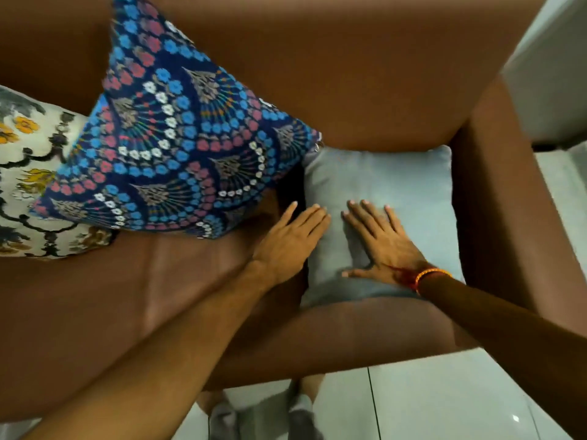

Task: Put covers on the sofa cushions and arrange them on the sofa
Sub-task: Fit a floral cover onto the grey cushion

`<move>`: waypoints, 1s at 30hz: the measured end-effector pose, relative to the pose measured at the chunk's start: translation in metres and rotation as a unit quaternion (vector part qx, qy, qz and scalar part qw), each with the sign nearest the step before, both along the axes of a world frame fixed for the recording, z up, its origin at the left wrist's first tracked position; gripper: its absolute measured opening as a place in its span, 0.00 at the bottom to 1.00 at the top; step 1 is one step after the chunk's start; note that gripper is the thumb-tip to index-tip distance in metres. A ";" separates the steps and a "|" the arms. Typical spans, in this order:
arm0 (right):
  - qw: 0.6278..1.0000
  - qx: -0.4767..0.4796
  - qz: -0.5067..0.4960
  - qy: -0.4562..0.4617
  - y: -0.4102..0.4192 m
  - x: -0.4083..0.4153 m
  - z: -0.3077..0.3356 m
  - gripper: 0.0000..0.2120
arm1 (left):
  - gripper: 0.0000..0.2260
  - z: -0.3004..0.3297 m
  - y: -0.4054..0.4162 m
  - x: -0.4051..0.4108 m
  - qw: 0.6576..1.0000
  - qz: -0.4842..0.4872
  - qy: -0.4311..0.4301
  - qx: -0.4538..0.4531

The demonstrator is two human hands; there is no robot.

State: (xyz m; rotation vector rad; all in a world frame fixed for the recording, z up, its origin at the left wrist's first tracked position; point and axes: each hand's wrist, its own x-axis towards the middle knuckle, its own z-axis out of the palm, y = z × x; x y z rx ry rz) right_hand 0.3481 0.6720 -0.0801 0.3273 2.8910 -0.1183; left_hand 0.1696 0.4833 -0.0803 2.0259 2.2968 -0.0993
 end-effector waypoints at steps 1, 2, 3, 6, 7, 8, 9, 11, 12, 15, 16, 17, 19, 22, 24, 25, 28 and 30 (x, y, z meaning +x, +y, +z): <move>0.999 0.025 0.027 -0.004 0.002 0.030 -0.012 0.57 | 0.32 -0.013 0.004 0.013 1.000 -0.008 0.006 -0.021; 0.997 0.056 0.052 0.015 -0.001 0.050 -0.021 0.53 | 0.32 -0.021 0.005 0.018 0.999 -0.003 0.010 -0.030; 0.994 0.083 0.058 0.038 -0.007 0.069 -0.031 0.48 | 0.32 -0.030 0.008 0.026 0.999 0.007 0.016 -0.030; 0.986 0.149 0.025 0.074 -0.024 0.083 -0.049 0.41 | 0.27 -0.053 0.022 0.034 0.999 0.014 0.050 -0.004; 0.984 0.159 0.001 0.078 -0.026 0.076 -0.052 0.38 | 0.26 -0.058 0.028 0.032 0.997 0.008 0.070 0.006; 0.983 0.166 -0.028 0.075 -0.027 0.072 -0.053 0.35 | 0.26 -0.062 0.035 0.034 0.996 -0.002 0.084 0.017; 0.982 0.166 -0.054 0.068 -0.026 0.067 -0.052 0.32 | 0.25 -0.065 0.040 0.034 0.996 -0.005 0.090 0.027; 0.984 0.159 -0.058 0.053 -0.019 0.060 -0.043 0.29 | 0.26 -0.064 0.045 0.032 0.996 0.000 0.075 0.051; 0.988 0.134 -0.053 0.050 -0.013 0.060 -0.035 0.28 | 0.29 -0.062 0.046 0.030 0.997 -0.002 0.056 0.055; 0.998 -0.005 -0.057 0.042 0.016 0.061 0.007 0.26 | 0.44 -0.045 0.055 0.023 0.999 -0.033 -0.007 0.040; 0.996 -0.050 -0.067 0.034 0.028 0.060 0.028 0.25 | 0.47 -0.033 0.062 0.024 0.998 -0.044 -0.026 0.045; 0.993 -0.086 -0.075 0.038 0.039 0.058 0.048 0.24 | 0.47 -0.021 0.069 0.025 0.996 -0.052 -0.045 0.051; 0.985 -0.123 -0.099 0.068 0.062 0.056 0.082 0.21 | 0.42 0.005 0.085 0.030 0.989 -0.059 -0.100 0.092; 0.964 -0.183 -0.139 0.137 0.096 0.064 0.116 0.15 | 0.23 0.053 0.106 0.038 0.953 -0.020 -0.223 0.205; 0.931 -0.250 -0.181 0.195 0.115 0.072 0.137 0.15 | 0.06 0.092 0.124 0.046 0.924 0.014 -0.268 0.271; 0.914 -0.275 -0.198 0.222 0.123 0.074 0.147 0.19 | 0.04 0.110 0.133 0.050 0.914 0.031 -0.279 0.294; 0.870 -0.333 -0.239 0.275 0.145 0.068 0.168 0.17 | 0.07 0.154 0.162 0.055 0.887 0.072 -0.298 0.346; 0.855 -0.337 -0.243 0.311 0.160 0.062 0.167 0.18 | 0.11 0.172 0.183 0.049 0.883 0.101 -0.286 0.357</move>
